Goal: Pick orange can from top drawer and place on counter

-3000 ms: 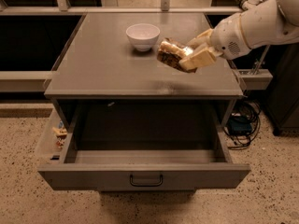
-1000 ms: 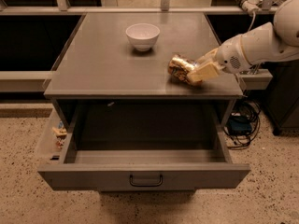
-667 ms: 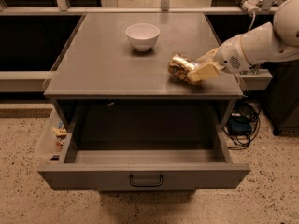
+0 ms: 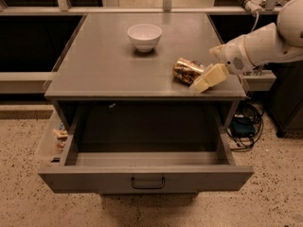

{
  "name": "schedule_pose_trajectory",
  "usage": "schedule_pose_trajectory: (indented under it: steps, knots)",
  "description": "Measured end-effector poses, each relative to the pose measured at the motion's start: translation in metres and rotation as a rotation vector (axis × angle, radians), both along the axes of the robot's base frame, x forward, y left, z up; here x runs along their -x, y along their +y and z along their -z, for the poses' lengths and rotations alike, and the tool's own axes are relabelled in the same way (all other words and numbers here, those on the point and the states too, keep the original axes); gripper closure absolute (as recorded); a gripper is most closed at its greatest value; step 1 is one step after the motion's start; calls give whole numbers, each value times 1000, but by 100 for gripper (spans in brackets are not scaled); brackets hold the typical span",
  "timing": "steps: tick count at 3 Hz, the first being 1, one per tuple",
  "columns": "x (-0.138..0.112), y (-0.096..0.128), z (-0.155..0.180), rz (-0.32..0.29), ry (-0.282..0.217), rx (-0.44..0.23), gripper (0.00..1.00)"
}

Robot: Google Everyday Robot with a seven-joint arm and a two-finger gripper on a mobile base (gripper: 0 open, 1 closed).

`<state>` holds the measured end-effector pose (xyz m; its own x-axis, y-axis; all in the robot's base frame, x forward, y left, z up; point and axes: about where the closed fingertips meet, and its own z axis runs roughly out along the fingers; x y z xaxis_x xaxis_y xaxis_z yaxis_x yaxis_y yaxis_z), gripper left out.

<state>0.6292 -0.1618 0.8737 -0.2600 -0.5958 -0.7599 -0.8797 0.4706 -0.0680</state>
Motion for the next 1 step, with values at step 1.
schedule_pose_trajectory:
  steps: [1]
  knots:
    - [0,0,0,0,0,0,0]
